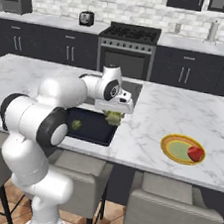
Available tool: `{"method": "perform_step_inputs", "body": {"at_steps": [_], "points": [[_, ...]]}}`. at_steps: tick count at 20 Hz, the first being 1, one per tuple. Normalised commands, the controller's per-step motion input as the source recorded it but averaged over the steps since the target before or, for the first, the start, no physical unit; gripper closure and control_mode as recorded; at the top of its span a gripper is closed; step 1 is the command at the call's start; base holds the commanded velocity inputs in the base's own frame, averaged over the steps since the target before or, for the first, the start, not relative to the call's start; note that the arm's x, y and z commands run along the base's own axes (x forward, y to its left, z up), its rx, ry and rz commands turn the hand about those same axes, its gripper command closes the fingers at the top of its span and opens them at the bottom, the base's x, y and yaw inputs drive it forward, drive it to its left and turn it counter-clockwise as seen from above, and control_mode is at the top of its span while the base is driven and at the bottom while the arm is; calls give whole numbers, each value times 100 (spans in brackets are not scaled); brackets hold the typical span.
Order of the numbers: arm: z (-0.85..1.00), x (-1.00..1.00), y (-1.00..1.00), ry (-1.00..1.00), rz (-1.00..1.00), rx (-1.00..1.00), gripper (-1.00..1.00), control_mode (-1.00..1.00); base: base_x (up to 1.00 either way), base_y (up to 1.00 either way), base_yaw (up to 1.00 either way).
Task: Create a steak meal by picking up the steak and asparagus from the tray and placing them on the plate. Leave the brussel sprout on the tray.
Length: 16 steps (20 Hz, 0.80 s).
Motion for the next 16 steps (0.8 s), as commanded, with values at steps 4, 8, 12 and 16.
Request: {"method": "perform_step_inputs", "body": {"at_steps": [4, 8, 12, 16], "points": [[21, -7, -90, 0, -22, 0, 100, -100, 0, 0, 0], [7, 0, -83, 0, -16, 0, 100, -100, 0, 0, 0], [-1, 0, -78, 0, -5, 0, 100, -100, 0, 0, 0], [-10, 0, -74, 0, 0, 0, 100, -100, 0, 0, 0]]}}
